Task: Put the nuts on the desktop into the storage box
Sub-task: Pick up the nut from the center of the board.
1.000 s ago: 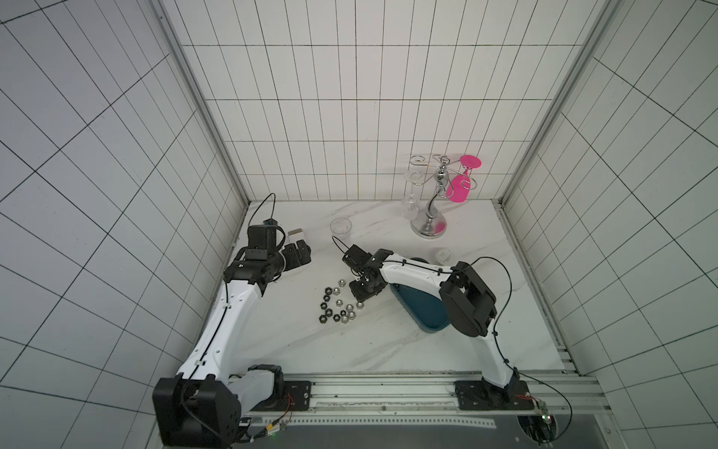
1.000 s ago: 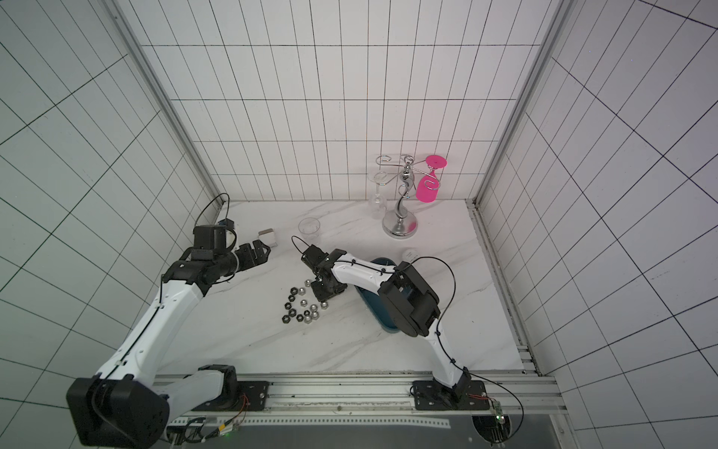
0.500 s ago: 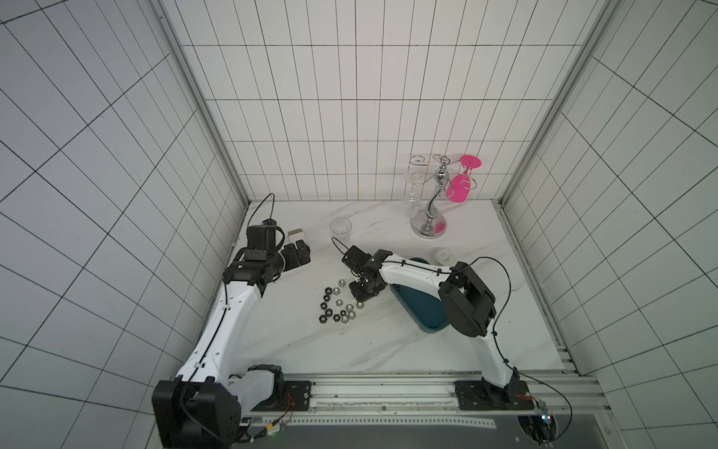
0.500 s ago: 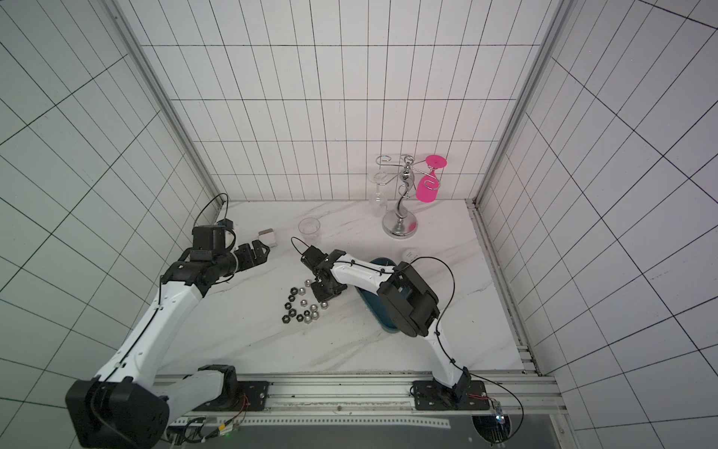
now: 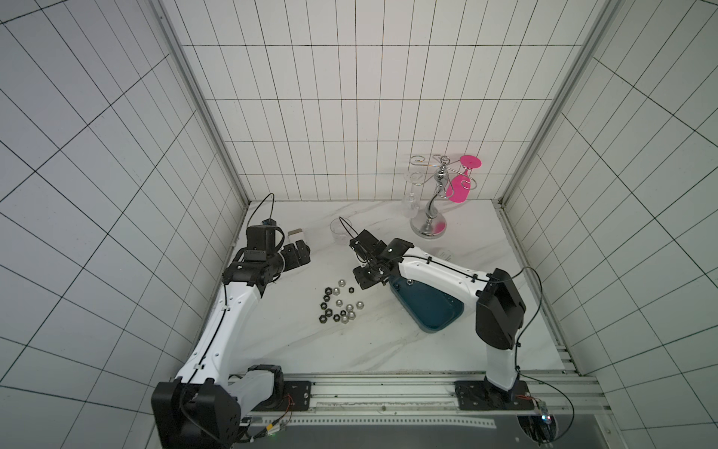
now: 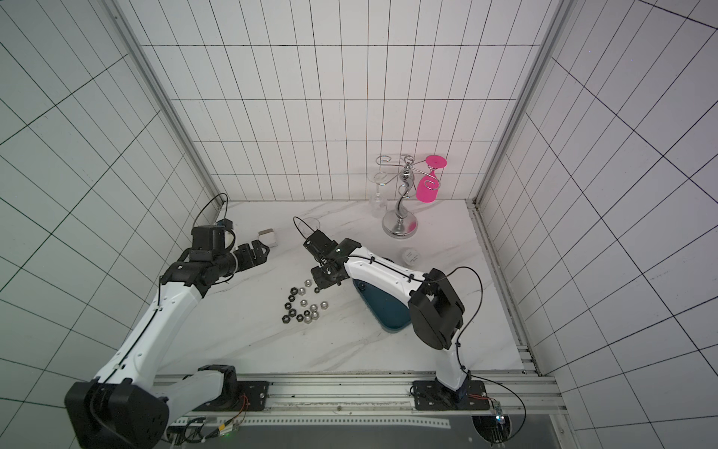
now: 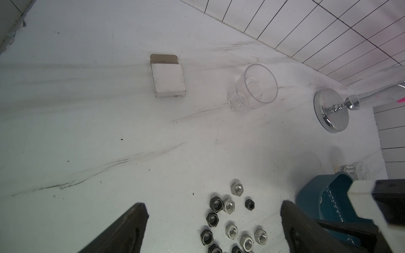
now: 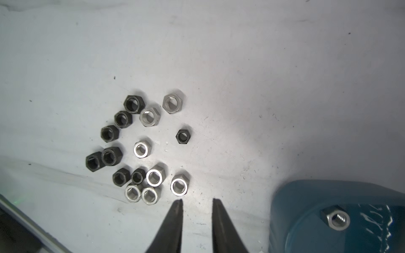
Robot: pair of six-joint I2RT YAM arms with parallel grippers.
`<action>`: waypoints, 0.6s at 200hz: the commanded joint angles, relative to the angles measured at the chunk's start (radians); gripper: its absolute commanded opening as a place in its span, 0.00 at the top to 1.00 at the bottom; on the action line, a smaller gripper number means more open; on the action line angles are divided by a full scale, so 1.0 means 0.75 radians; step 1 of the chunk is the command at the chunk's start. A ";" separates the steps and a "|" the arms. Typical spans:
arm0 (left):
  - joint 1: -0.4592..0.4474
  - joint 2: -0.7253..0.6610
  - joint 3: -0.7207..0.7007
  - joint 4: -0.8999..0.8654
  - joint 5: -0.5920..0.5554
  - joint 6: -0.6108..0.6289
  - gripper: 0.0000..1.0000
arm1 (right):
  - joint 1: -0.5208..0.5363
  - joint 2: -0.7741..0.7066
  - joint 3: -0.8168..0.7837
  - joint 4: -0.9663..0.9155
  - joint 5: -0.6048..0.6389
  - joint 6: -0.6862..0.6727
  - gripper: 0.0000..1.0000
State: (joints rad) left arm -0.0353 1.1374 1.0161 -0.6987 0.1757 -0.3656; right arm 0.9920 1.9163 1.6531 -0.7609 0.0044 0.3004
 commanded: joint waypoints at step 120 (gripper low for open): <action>0.009 -0.012 0.036 -0.001 -0.005 0.023 0.02 | 0.061 0.504 0.331 -0.095 -0.047 -0.077 0.45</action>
State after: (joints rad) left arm -0.0322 1.1374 1.0275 -0.7002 0.1761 -0.3649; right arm 1.0237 2.2528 1.8412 -0.7841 -0.0334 0.2584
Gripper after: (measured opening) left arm 0.984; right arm 0.547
